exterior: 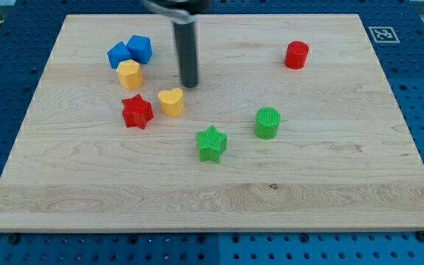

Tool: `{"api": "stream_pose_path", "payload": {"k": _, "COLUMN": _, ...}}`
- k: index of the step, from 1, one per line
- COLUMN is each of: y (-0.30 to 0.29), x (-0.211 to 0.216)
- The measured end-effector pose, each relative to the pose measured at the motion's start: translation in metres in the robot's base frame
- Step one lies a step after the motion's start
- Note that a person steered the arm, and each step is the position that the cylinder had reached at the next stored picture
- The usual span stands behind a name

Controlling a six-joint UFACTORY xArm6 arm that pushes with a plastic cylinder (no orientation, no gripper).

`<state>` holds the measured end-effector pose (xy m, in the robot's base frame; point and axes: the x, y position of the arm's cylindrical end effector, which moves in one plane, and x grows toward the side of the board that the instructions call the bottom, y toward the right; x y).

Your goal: Move the yellow heart towards the left

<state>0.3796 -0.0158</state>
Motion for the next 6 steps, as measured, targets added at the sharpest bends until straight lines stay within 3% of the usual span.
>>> {"api": "stream_pose_path", "payload": {"k": 1, "y": 0.035, "x": 0.026}}
{"api": "stream_pose_path", "payload": {"k": 2, "y": 0.018, "x": 0.054}}
{"api": "stream_pose_path", "payload": {"k": 6, "y": -0.052, "x": 0.059}}
